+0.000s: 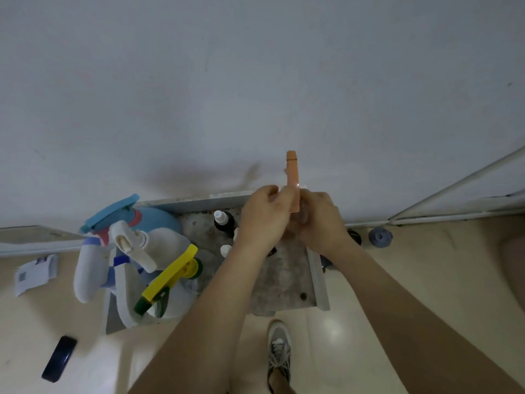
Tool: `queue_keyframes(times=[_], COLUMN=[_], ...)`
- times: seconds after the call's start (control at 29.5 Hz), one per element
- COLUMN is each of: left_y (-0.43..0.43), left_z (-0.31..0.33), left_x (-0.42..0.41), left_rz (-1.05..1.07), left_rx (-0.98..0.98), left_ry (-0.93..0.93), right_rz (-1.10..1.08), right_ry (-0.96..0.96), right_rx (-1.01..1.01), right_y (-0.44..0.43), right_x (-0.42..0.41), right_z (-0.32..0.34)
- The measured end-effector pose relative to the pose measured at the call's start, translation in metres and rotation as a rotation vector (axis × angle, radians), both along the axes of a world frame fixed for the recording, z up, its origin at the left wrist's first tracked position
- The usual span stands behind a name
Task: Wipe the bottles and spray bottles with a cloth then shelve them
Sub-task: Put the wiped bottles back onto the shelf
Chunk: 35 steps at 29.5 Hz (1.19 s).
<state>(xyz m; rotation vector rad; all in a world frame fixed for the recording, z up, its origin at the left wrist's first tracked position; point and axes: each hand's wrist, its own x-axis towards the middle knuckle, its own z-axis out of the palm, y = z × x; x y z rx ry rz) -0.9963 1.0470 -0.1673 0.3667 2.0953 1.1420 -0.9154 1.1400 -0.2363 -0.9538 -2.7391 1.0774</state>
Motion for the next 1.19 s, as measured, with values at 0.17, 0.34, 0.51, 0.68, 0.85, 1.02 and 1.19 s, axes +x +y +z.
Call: queue_keyframes(times=[0.17, 0.34, 0.51, 0.68, 0.85, 1.02, 1.19], left_y=[-0.006, 0.012, 0.018, 0.031, 0.025, 0.015, -0.019], left_z=[-0.021, -0.012, -0.033, -0.066, -0.084, -0.051, -0.02], left_x=[-0.007, -0.011, -0.044, -0.067, -0.062, -0.053, -0.016], left_rz=[-0.255, -0.587, -0.75, -0.72, -0.651, -0.465, -0.404], left_rx=[-0.386, -0.642, -0.773, -0.75, -0.741, -0.618, -0.469], left_ry=[0.518, 0.8, 0.489, 0.25, 0.574, 0.68, 0.95], right_rz=[0.043, 0.164, 0.081, 0.0, -0.033, 0.05, 0.025], right_ry=[-0.042, -0.083, 0.028, 0.034, 0.09, 0.199, 0.192], right_rx=[-0.088, -0.04, -0.039, 0.023, -0.081, -0.103, -0.14], right_y=[0.005, 0.018, -0.001, -0.008, -0.01, -0.007, -0.006], right_x=[-0.003, -0.003, 0.009, 0.011, 0.011, 0.014, 0.01], right_z=[0.0, -0.009, -0.014, -0.014, -0.015, -0.014, 0.009])
